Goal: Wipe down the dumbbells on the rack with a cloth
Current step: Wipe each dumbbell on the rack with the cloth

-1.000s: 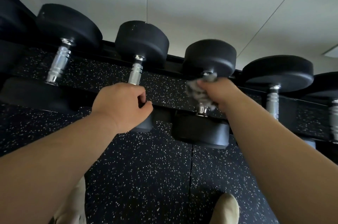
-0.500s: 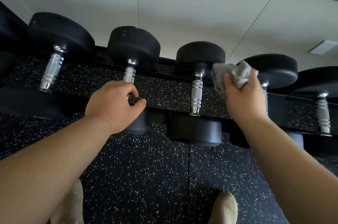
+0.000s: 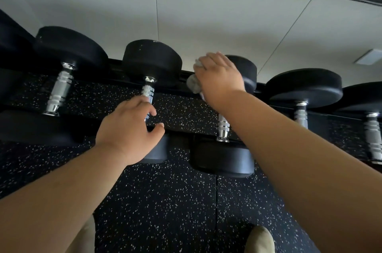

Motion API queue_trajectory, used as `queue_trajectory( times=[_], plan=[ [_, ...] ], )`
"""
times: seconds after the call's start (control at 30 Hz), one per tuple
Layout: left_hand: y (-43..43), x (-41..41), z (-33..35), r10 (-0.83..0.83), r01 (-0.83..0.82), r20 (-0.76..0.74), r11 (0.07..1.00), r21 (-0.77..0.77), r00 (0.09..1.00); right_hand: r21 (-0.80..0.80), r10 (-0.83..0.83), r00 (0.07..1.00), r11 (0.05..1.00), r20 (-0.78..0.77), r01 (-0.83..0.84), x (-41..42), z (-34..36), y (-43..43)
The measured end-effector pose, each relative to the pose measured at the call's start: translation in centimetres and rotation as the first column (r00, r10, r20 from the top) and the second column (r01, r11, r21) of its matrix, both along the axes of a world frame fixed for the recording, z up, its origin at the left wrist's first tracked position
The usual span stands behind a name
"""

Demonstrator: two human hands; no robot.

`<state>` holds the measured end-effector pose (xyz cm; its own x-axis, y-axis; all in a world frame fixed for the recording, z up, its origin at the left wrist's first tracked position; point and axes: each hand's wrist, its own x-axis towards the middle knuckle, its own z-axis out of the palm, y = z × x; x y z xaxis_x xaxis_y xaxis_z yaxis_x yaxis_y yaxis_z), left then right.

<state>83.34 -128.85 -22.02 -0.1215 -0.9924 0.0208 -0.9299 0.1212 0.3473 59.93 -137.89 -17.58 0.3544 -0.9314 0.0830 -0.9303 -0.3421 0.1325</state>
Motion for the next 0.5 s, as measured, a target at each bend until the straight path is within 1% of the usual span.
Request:
queue_trajectory(
  times=[0.03, 0.07, 0.1, 0.13, 0.17, 0.2, 0.23, 0.27, 0.33, 0.37, 0.4, 0.43, 0.47, 0.5],
  plan=[
    [0.0, 0.0, 0.0, -0.003, 0.003, -0.005, 1.000, 0.000, 1.000, -0.051, -0.021, 0.998, 0.998, 0.054, 0.024, -1.0, 0.0, 0.4],
    [0.0, 0.0, 0.0, -0.005, 0.005, -0.005, 1.000, 0.000, 1.000, -0.061, -0.090, 0.986, 0.993, 0.140, 0.099, -2.1, -0.1, 0.7],
    [0.0, 0.0, 0.0, -0.007, 0.007, -0.001, 1.000, -0.001, 1.000, -0.039, -0.204, 0.948, 0.975, 0.247, 0.220, -3.5, 0.0, 1.0],
    [0.0, 0.0, -0.1, -0.007, 0.007, 0.006, 1.000, 0.000, 1.000, -0.001, -0.338, 0.868, 0.932, 0.363, 0.363, -5.0, 0.0, 1.3],
    [0.0, 0.0, -0.1, -0.008, 0.008, 0.015, 1.000, 0.004, 1.000, 0.043, -0.452, 0.764, 0.871, 0.461, 0.489, -6.5, 0.0, 1.7],
    [0.0, 0.0, -0.1, -0.011, 0.010, 0.022, 1.000, 0.006, 1.000, 0.101, -0.535, 0.670, 0.814, 0.516, 0.572, -8.1, -0.2, 2.0],
    [-0.1, 0.0, -0.1, -0.012, 0.012, 0.028, 1.000, 0.010, 1.000, 0.165, -0.584, 0.607, 0.780, 0.539, 0.604, -8.9, -0.2, 2.2],
    [-0.1, -0.1, -0.1, -0.013, 0.012, 0.033, 1.000, 0.015, 0.999, 0.225, -0.602, 0.569, 0.772, 0.560, 0.595, -9.2, -0.2, 2.3],
    [0.0, -0.1, -0.1, -0.012, 0.011, 0.046, 1.000, 0.017, 0.999, 0.277, -0.542, 0.519, 0.819, 0.661, 0.503, -7.7, 0.5, 1.4],
    [0.0, -0.1, 0.0, -0.012, 0.011, 0.052, 1.000, 0.015, 0.999, 0.254, -0.482, 0.534, 0.859, 0.695, 0.445, -6.5, 0.9, 0.9],
    [0.0, -0.1, -0.1, -0.013, 0.013, 0.057, 1.000, 0.011, 0.998, 0.189, -0.400, 0.606, 0.904, 0.687, 0.383, -5.1, 1.3, 0.3],
    [0.0, -0.1, -0.1, -0.015, 0.015, 0.058, 1.000, 0.008, 0.998, 0.131, -0.321, 0.727, 0.943, 0.607, 0.307, -3.8, 1.6, -0.3],
    [0.0, -0.1, -0.1, -0.017, 0.017, 0.058, 1.000, 0.004, 0.998, 0.085, -0.241, 0.841, 0.970, 0.485, 0.229, -2.7, 1.9, -0.6],
    [0.0, -0.1, -0.1, -0.019, 0.019, 0.059, 1.000, 0.000, 0.998, 0.035, -0.140, 0.929, 0.990, 0.341, 0.137, -1.9, 2.0, -0.9]
  ],
)
